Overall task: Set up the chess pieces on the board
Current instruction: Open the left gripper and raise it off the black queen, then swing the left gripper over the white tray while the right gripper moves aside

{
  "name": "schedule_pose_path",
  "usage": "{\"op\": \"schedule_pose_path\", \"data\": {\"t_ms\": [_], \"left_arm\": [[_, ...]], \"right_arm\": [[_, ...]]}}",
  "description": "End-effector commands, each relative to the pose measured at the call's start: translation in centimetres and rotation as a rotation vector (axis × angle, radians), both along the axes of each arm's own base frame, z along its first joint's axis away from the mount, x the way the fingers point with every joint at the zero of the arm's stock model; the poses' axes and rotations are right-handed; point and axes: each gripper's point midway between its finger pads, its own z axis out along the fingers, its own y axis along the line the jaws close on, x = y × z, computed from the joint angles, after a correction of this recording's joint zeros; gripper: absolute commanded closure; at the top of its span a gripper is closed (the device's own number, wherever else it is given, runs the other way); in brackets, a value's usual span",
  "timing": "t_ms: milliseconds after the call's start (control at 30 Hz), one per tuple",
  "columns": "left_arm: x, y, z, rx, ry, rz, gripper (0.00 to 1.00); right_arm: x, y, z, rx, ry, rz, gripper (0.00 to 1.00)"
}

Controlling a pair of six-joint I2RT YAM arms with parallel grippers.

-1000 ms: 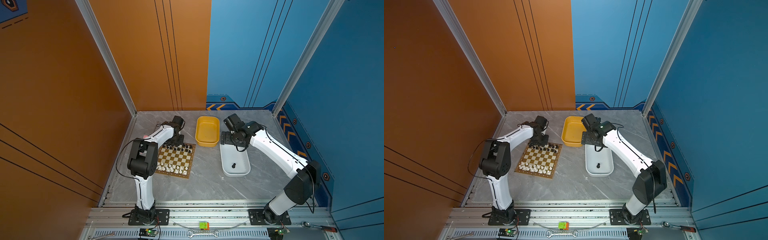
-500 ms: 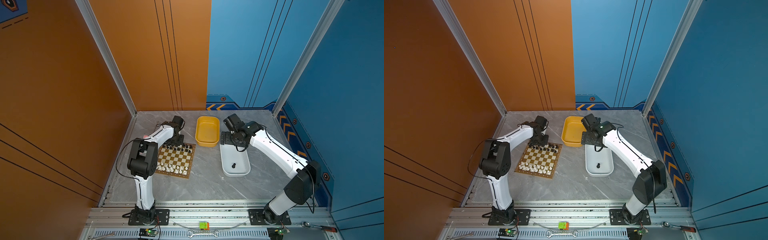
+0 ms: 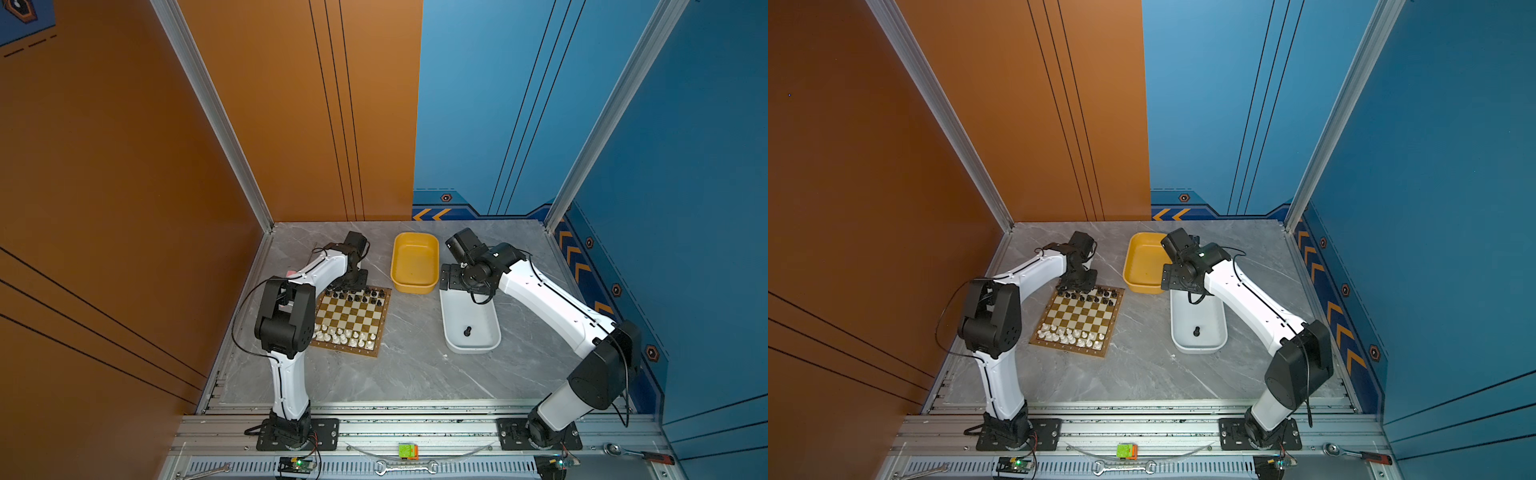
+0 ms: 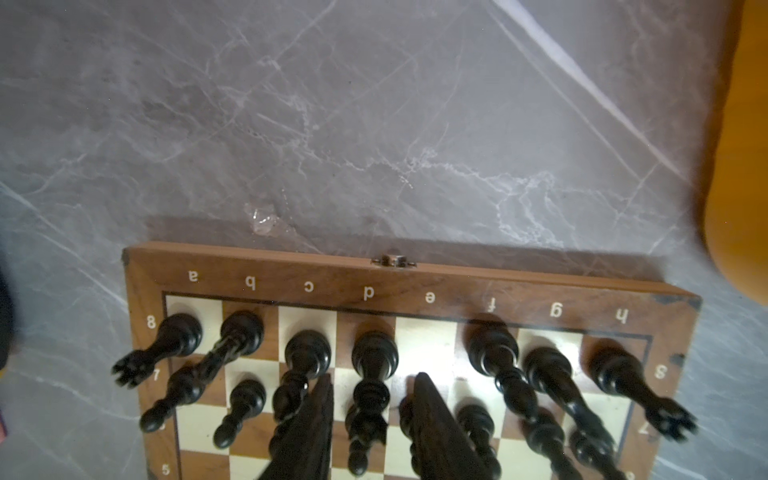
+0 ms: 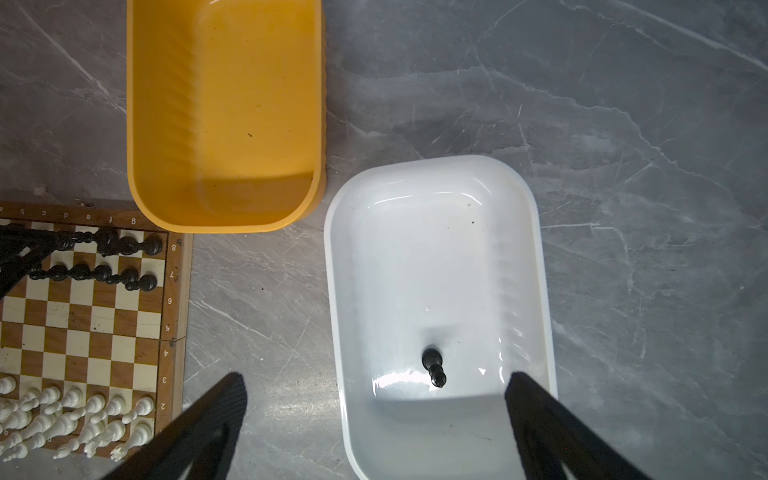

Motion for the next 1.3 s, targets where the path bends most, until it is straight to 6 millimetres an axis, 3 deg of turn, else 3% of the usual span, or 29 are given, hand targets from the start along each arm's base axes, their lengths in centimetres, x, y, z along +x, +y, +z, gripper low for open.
{"op": "schedule_pose_path", "data": {"t_ms": [0, 267, 400, 600, 733, 833, 1033, 1267], "left_arm": [[0.7, -0.3, 3.5, -0.034, -0.065, -0.006, 0.62], [1.3, -1.5, 7.8, -0.059, -0.154, -0.019, 0.58], [1.0, -4.1, 9.8, -0.097, -0.196, -0.060, 0.56], [-1.8, -13.2, 10.6, -0.171, -0.197, -0.195, 0.55], [-4.6, -20.0, 10.0, -0.187, -0.189, -0.301, 0.55], [-6.9, -24.4, 9.9, -0.216, -0.180, -0.366, 0.55], [-11.3, -31.1, 8.4, -0.227, -0.163, -0.502, 0.54], [-14.4, -35.3, 5.8, -0.211, -0.134, -0.590, 0.54]], "right_arm": [[0.4, 0.1, 0.3, -0.008, -0.022, -0.017, 0.00], [0.1, -0.6, 1.0, -0.027, -0.037, -0.027, 0.00], [-0.9, -2.9, 1.9, -0.073, -0.049, -0.055, 0.00], [-4.7, -10.1, 2.9, -0.112, -0.042, -0.226, 0.00], [-8.9, -16.1, 3.4, -0.122, -0.029, -0.387, 0.00], [-12.2, -19.0, 3.5, -0.120, -0.006, -0.451, 0.00], [-15.6, -19.9, 3.1, -0.070, 0.024, -0.454, 0.00], [-17.2, -19.7, 2.7, -0.032, 0.022, -0.421, 0.00]]}}
